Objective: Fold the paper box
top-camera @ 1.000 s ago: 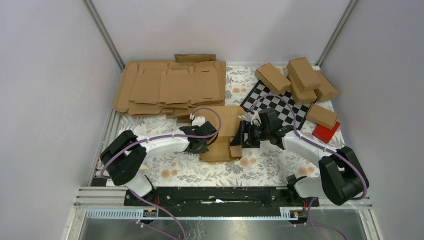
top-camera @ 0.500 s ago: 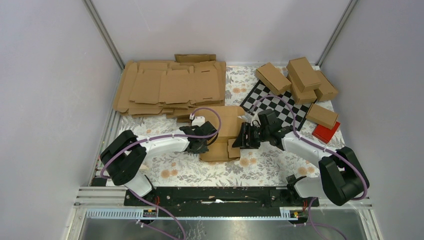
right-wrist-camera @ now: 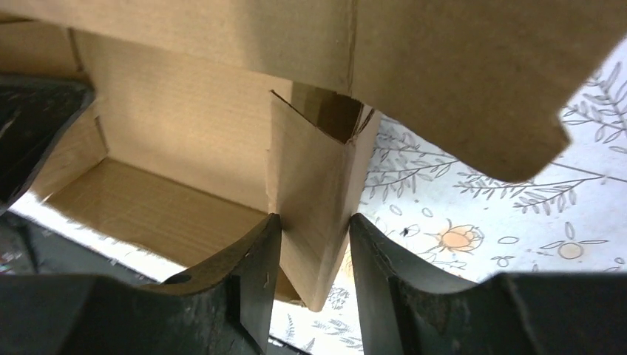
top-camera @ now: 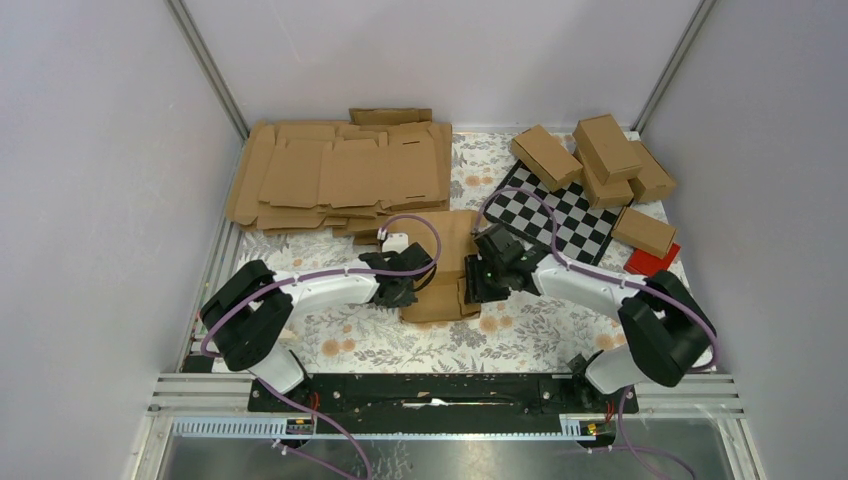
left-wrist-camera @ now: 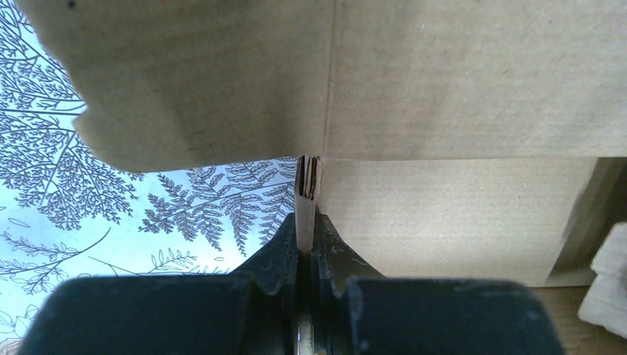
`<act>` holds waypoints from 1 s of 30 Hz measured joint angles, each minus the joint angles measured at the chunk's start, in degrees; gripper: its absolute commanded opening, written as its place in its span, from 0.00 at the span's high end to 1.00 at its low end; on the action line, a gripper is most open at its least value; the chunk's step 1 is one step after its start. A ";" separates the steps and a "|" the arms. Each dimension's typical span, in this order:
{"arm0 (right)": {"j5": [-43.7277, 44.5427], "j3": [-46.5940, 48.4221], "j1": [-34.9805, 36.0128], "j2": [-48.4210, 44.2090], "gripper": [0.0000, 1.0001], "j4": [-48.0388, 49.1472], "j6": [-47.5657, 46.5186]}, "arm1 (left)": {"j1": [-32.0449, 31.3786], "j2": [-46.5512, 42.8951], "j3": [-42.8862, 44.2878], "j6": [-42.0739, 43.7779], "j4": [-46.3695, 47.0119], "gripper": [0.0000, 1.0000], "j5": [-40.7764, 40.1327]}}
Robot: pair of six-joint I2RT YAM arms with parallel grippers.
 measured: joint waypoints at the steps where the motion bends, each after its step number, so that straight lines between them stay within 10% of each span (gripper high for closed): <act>1: 1.86 0.87 0.57 1.01 0.55 -0.72 0.02 | -0.11 0.00 0.00 -0.52 0.00 1.00 -0.04; 20: 28.44 11.19 6.88 12.55 1.00 -10.62 -1.44 | -2.45 0.00 0.02 -7.54 1.86 1.00 -1.70; 30: 29.03 11.08 7.30 12.41 0.53 -11.32 -3.39 | -2.43 -0.37 0.35 -3.93 1.90 0.86 -1.97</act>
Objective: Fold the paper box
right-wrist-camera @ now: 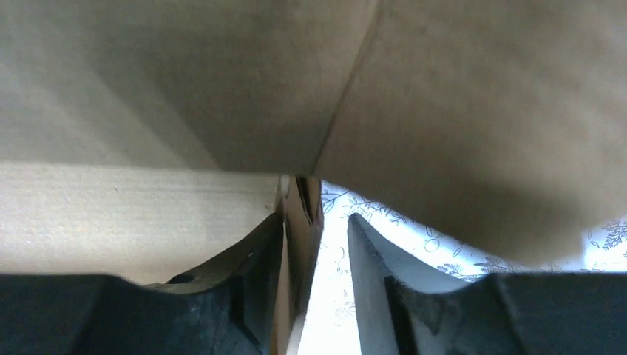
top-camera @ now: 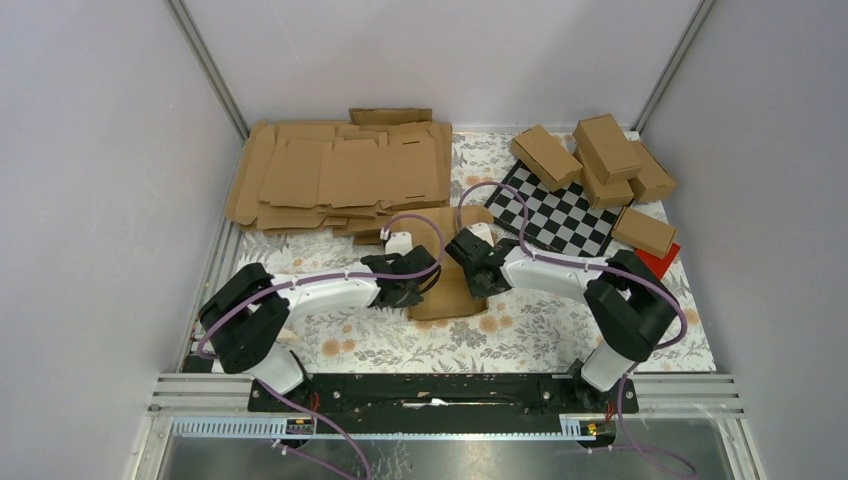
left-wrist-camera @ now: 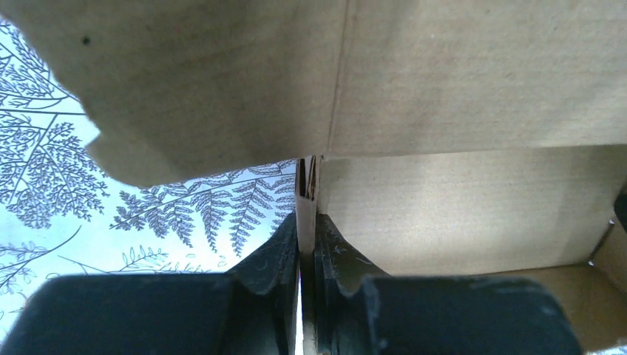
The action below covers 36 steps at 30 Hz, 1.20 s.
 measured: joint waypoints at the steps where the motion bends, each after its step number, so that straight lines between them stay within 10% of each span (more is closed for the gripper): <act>1: -0.39 -0.33 0.00 -0.44 0.53 0.00 -0.20 | 0.02 -0.39 0.00 0.72 -0.22 0.84 -0.02; 29: -6.54 -0.94 -0.02 -4.72 0.63 0.15 -1.18 | 1.49 -10.32 0.02 6.91 -0.79 0.57 0.31; 36: -6.56 -1.75 -0.02 -4.76 0.61 0.44 -1.29 | 9.86 -17.75 0.02 12.81 -0.68 0.25 2.01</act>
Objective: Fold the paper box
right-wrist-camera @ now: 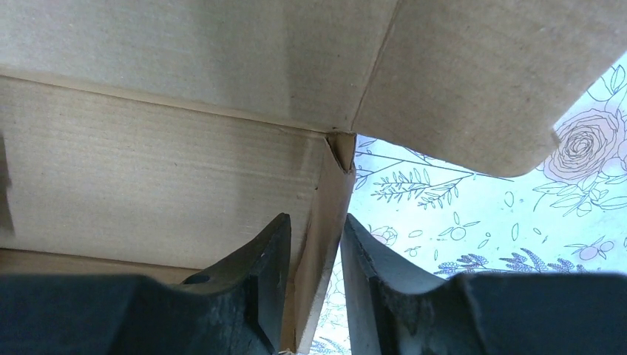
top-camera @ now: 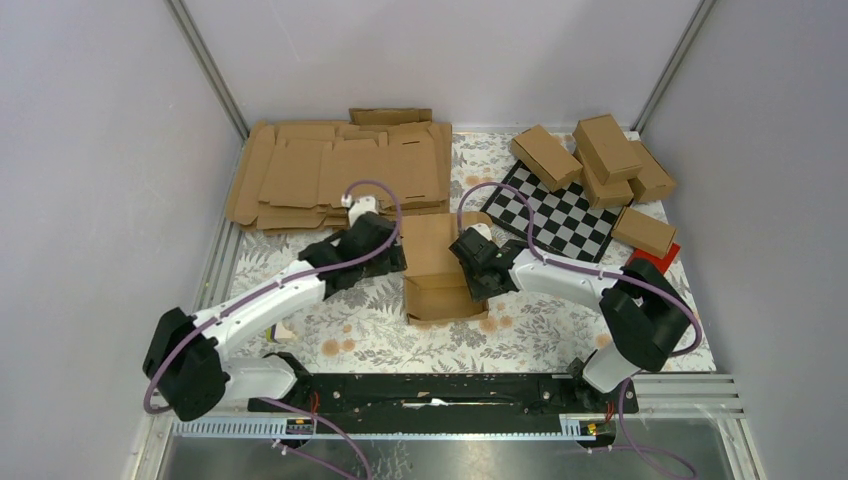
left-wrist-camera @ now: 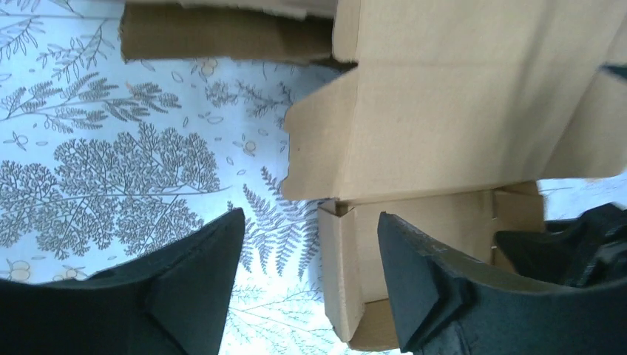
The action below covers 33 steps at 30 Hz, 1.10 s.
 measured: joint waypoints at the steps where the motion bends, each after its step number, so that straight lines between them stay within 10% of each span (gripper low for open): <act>1: 0.00 -0.09 0.00 -0.09 0.61 0.13 -0.02 | 1.46 -0.92 -0.07 1.22 0.59 0.23 0.92; 14: 0.00 -0.70 0.00 -1.27 0.62 1.09 -0.42 | 14.10 5.81 -1.11 9.70 14.21 0.28 19.15; 23: -0.09 -0.70 0.00 -1.60 0.69 1.16 -0.39 | 14.05 11.41 0.42 12.17 14.14 1.00 23.23; 26: -0.15 -0.70 0.00 -1.62 0.69 1.25 -0.39 | 13.99 11.32 0.48 12.28 14.56 1.00 23.67; 33: -0.63 -0.70 0.00 -2.99 0.28 1.57 -0.28 | 12.41 9.92 0.46 13.51 14.56 1.00 22.01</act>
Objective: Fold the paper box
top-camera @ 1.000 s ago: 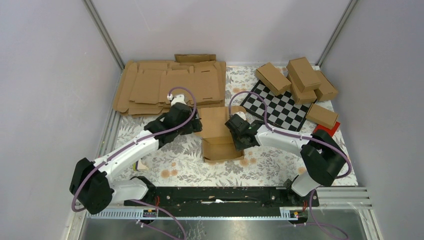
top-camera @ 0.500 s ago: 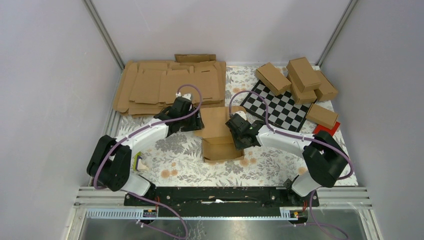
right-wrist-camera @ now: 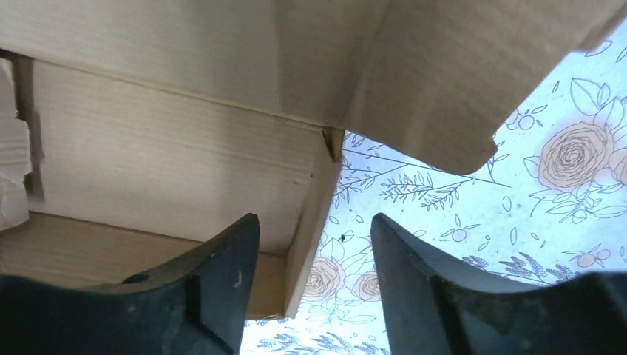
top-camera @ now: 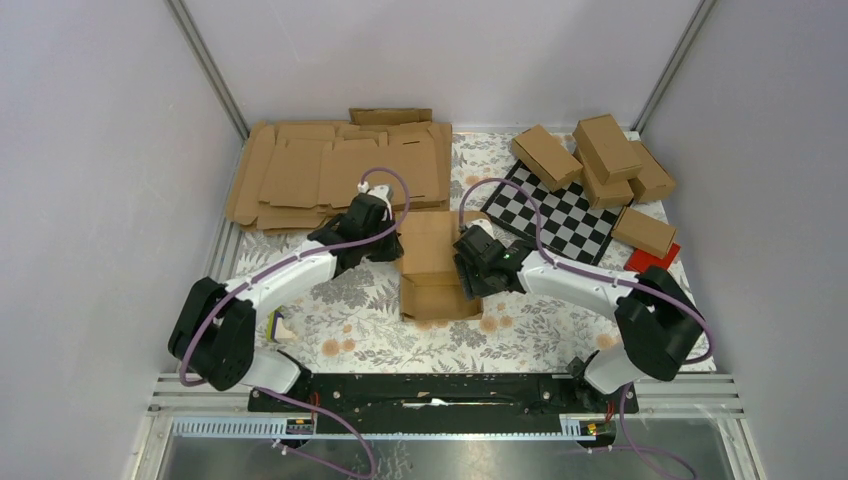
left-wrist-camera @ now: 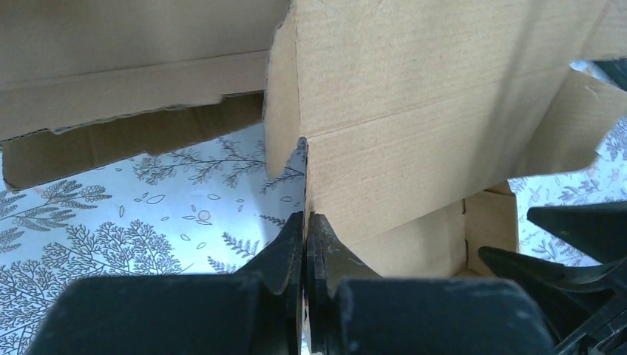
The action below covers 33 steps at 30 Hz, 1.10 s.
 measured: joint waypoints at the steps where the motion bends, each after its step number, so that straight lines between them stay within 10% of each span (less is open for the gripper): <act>1: -0.20 0.00 0.00 -0.72 0.25 0.02 -0.13 | -0.85 -0.72 0.00 0.42 0.00 1.00 -0.98; 17: -10.67 6.95 -18.69 -8.63 0.05 -0.33 -4.02 | -6.73 -4.61 -1.68 4.70 3.87 1.00 -9.07; 33: -20.59 14.67 -22.38 4.74 0.86 0.39 -5.79 | -7.67 -4.72 -2.51 5.46 5.73 1.00 -9.27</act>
